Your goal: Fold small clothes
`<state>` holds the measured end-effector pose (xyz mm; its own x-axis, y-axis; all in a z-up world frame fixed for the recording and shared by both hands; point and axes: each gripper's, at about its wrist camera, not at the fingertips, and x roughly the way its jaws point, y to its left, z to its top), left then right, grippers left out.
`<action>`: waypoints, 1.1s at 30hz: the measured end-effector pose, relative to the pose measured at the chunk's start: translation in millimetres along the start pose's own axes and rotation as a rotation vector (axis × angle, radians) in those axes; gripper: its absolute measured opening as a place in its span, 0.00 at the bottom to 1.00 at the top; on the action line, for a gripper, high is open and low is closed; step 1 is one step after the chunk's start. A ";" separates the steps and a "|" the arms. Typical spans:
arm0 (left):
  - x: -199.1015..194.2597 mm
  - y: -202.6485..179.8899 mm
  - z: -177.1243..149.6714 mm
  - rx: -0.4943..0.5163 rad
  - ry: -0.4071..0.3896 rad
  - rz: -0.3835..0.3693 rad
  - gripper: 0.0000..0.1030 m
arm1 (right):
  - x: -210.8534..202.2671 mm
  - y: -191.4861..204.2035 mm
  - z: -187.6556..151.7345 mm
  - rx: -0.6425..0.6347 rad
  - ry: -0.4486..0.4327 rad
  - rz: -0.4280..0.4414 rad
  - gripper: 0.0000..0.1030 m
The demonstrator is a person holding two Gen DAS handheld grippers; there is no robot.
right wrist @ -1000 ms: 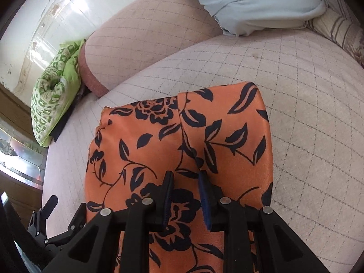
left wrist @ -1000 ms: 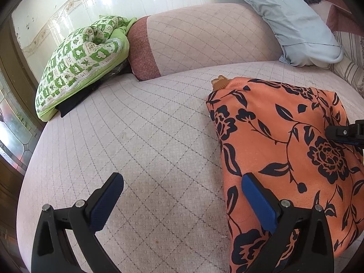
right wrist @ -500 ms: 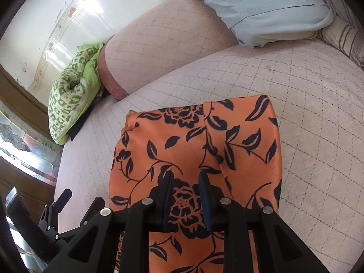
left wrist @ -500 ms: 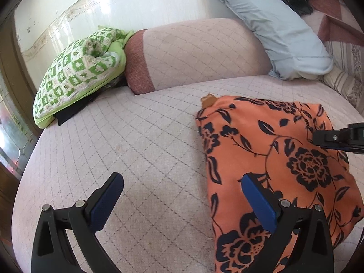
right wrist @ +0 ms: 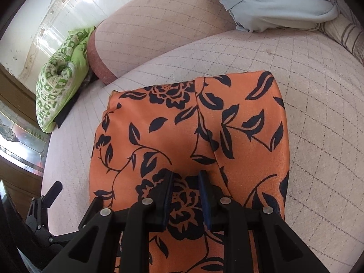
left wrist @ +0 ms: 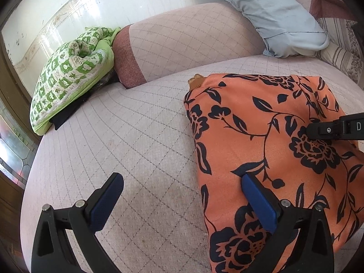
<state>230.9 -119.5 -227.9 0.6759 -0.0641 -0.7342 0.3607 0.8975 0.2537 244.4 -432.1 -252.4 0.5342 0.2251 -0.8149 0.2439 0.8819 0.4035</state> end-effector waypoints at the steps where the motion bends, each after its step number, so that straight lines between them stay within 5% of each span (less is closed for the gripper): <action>1: 0.0 -0.6 -0.3 0.002 -0.001 0.001 1.00 | 0.6 -0.4 -0.7 0.003 0.000 0.001 0.25; 15: 2.7 2.7 -0.4 -0.020 0.010 -0.020 1.00 | -10.3 -8.3 0.7 0.017 -0.010 0.028 0.25; 23: 2.3 5.1 -1.2 -0.045 0.029 -0.036 1.00 | -54.1 -8.4 -7.9 0.041 -0.143 0.073 0.25; 25: 2.2 7.2 -1.5 -0.058 0.039 -0.046 1.00 | -65.6 -8.3 -12.7 0.047 -0.171 0.084 0.36; 26: 1.1 8.3 -1.4 -0.067 0.044 -0.053 1.00 | -71.8 -9.1 -16.7 0.056 -0.191 0.085 0.60; 27: -1.2 9.7 -1.3 -0.076 0.048 -0.061 1.00 | -80.0 -10.9 -22.9 0.069 -0.224 0.090 0.73; 33: -25.6 7.6 -1.4 -0.065 0.009 -0.101 1.00 | -114.8 -29.6 -48.7 0.112 -0.283 0.081 0.73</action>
<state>215.3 -110.5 -208.0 0.6324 -0.1518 -0.7596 0.3840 0.9131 0.1372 136.4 -463.9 -191.0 0.7556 0.1548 -0.6365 0.2703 0.8114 0.5183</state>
